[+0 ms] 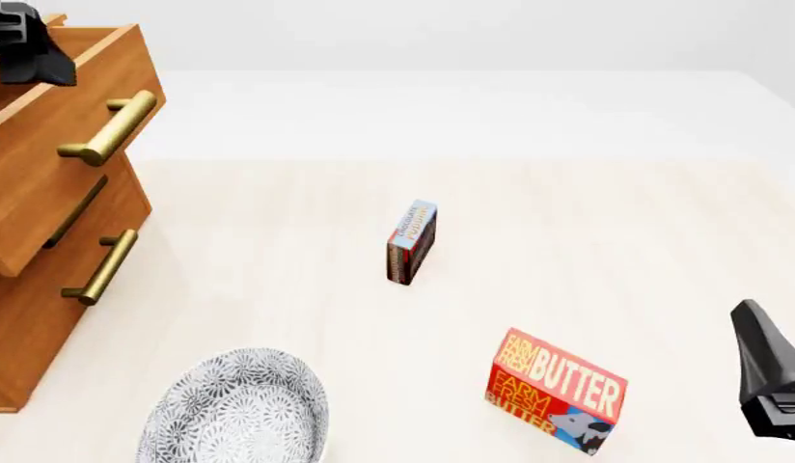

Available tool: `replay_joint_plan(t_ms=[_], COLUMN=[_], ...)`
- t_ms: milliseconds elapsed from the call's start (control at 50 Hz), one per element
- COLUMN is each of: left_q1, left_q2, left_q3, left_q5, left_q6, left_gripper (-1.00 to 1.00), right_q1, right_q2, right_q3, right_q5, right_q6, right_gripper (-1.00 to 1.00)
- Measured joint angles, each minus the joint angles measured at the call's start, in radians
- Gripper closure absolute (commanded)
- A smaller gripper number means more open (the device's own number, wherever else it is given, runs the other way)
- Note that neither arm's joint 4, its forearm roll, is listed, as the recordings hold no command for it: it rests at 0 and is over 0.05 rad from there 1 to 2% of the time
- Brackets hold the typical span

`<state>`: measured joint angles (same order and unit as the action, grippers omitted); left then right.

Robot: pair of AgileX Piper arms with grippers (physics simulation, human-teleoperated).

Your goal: Put the chocolate pudding in the top drawer of the cabinet and close it.

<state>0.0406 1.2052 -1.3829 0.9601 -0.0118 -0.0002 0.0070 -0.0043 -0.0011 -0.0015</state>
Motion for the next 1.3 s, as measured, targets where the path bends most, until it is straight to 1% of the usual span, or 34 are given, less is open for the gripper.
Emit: replay_joint_plan(t_ms=[800, 1300], left_q1=[-0.022, -0.025], left_q2=[0.015, 0.021], left_q3=[0.07, 0.1], left_q5=[-0.058, -0.084], left_q6=[-0.046, -0.058], left_gripper=[-1.0, -1.0], right_q1=[0.0, 0.0], right_q2=[0.0, 0.0], right_q3=[0.0, 0.0], right_q5=[0.0, 0.0], right_q6=[0.0, 0.0], right_gripper=[-1.0, -1.0])
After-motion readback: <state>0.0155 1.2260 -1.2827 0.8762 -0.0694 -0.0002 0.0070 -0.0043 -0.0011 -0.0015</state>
